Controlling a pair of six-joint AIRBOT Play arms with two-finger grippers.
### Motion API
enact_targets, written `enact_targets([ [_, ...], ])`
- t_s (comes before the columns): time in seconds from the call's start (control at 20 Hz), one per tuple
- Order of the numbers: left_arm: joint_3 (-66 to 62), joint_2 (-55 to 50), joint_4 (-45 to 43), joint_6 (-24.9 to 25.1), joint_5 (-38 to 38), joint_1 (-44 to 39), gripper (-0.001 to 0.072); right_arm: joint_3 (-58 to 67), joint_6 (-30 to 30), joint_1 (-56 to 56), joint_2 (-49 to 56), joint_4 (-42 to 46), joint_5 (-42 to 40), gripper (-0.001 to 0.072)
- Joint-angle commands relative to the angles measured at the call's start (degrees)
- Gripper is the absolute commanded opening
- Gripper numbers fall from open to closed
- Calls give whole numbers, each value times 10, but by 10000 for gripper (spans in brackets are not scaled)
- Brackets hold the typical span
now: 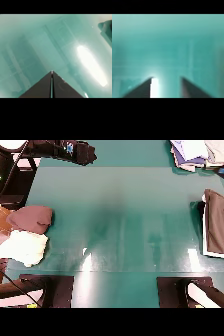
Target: Fold the shirts.
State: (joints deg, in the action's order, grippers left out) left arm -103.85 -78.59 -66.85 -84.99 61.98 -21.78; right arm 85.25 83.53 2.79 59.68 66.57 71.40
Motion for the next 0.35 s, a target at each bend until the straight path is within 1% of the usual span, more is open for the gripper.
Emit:
enact_targets([
  [0.0, 0, 0, 0, -1, 0, 0, 33, 8, -5, -129, 0, -5, -43, 92],
  [0.05, 0, 0, 0, -1, 0, 0, 33, 8, -15, -148, 0, -5, -43, 19],
  [0.15, 0, 0, 0, -1, 0, 0, 33, 8, -22, -172, 0, -5, -43, 19],
  [0.3, 0, 0, 0, -1, 0, 0, 33, 8, -22, -178, 0, -5, -40, 19],
])
